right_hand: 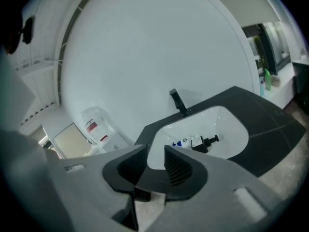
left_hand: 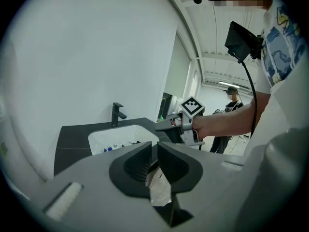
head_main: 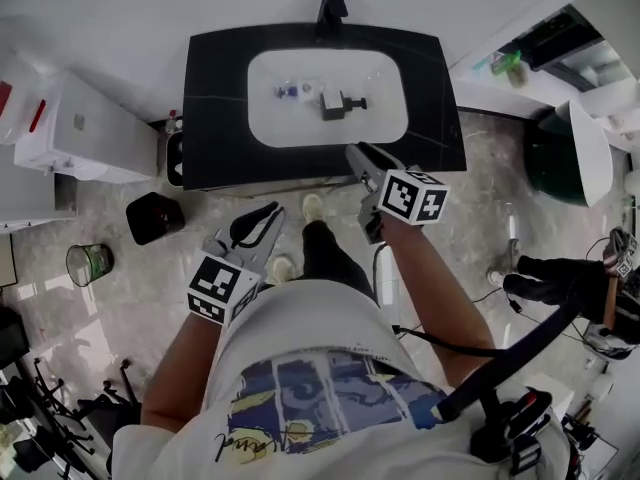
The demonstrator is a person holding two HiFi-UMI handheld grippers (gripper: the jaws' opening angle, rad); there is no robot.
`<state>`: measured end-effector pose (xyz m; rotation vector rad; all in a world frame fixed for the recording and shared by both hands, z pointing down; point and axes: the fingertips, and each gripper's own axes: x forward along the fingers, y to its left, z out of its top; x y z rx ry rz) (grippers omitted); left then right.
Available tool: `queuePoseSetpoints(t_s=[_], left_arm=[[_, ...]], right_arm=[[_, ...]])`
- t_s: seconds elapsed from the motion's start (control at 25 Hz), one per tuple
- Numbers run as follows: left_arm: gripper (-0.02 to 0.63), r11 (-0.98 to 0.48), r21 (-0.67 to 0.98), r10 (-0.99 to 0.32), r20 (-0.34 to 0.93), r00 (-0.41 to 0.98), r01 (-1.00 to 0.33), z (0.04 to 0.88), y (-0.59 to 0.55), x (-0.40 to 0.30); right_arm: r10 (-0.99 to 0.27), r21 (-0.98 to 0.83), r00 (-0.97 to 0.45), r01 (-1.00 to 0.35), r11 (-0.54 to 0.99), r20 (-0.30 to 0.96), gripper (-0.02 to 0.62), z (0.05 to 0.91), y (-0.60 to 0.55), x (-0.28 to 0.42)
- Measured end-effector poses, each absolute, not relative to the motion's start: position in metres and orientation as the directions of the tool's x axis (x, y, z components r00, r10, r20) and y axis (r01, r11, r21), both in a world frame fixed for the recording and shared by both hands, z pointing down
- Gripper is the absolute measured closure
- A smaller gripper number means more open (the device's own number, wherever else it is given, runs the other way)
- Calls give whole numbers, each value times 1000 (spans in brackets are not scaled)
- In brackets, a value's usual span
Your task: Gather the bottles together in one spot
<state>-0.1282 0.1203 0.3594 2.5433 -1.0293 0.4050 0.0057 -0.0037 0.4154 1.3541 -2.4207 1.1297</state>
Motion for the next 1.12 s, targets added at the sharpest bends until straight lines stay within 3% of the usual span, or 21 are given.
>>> queuePoseSetpoints(t_s=[0.56,1.12], left_arm=[[569,-665,276,-519,497,696,-694,372,25,-79],[572,-694,278,-469,525,710,-664,390,-26,-37]], right_arm=[[-646,-713,-438,-658,-243,625,451,555,-146,50],[-605,-696,-350,-441,-567,715,402,639,-184,71]])
